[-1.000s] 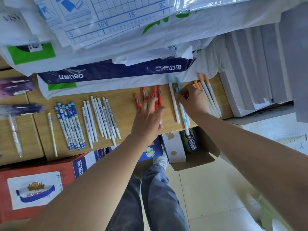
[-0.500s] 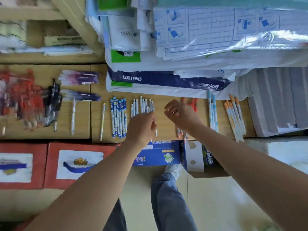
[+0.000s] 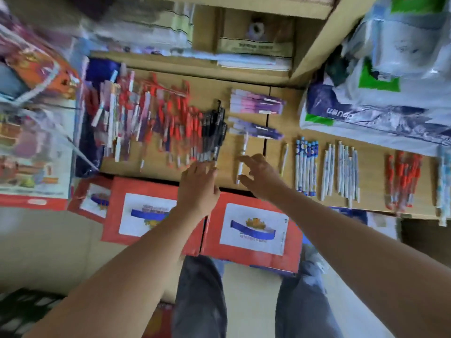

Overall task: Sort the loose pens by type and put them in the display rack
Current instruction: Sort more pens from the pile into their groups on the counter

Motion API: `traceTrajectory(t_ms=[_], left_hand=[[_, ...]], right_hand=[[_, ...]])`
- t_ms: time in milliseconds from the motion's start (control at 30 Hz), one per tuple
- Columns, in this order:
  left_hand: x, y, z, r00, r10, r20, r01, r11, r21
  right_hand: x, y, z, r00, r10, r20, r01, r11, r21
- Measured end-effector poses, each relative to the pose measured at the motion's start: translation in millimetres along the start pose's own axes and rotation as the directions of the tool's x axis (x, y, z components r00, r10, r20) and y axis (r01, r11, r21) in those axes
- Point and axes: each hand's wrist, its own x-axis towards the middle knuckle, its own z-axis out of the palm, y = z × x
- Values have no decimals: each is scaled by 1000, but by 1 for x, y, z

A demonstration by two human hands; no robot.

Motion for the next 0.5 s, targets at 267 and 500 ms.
traceTrajectory(t_ms=[267, 500], left_hand=[[12, -83, 4, 981, 67, 181, -69, 998, 4], [14, -107, -8, 996, 82, 17, -79, 990, -118]], right_hand=[[26, -33, 39, 983, 165, -76, -179, 950, -257], [52, -62, 29, 978, 110, -177, -129, 987, -100]])
